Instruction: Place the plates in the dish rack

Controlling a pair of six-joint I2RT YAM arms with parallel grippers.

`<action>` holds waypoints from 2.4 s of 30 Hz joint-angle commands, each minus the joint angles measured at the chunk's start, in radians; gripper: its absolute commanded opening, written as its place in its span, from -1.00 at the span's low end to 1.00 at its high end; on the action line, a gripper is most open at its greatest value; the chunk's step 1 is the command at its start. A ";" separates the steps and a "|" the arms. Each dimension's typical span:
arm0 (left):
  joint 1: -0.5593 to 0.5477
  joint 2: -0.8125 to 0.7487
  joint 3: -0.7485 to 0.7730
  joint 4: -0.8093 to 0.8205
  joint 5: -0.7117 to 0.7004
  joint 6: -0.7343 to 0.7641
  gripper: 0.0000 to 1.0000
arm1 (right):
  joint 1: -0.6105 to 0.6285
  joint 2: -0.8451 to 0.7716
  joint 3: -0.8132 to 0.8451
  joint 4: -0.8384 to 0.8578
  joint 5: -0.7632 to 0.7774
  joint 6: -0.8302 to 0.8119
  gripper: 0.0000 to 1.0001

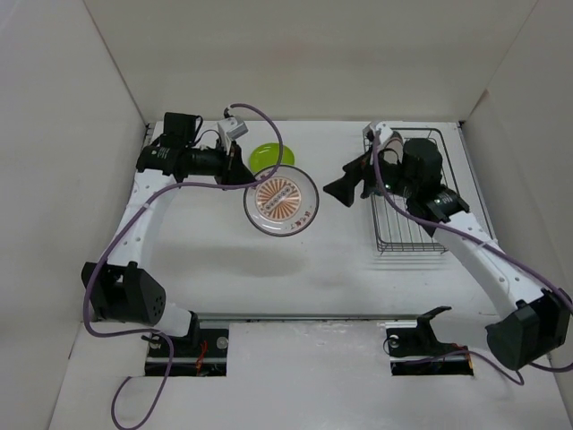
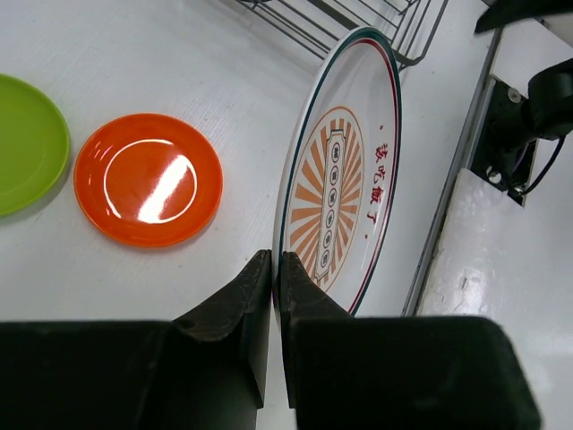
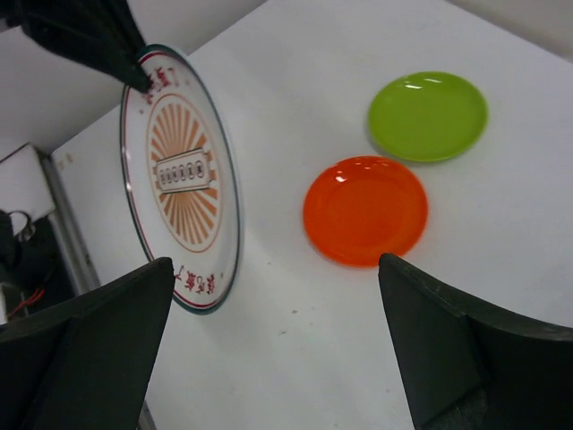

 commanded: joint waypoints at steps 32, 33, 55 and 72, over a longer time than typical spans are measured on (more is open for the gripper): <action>-0.034 -0.025 -0.068 0.303 -0.391 -0.328 1.00 | -0.117 -0.036 0.282 -0.276 1.001 0.088 -1.00; -0.034 -0.025 -0.068 0.303 -0.391 -0.328 1.00 | -0.146 -0.045 0.291 -0.288 1.033 0.088 -1.00; -0.034 -0.060 -0.081 0.289 -0.420 -0.308 1.00 | -0.392 0.207 0.139 -0.066 0.847 0.099 -1.00; -0.034 -0.069 -0.090 0.289 -0.402 -0.290 1.00 | -0.401 0.362 0.138 -0.049 0.775 0.080 -1.00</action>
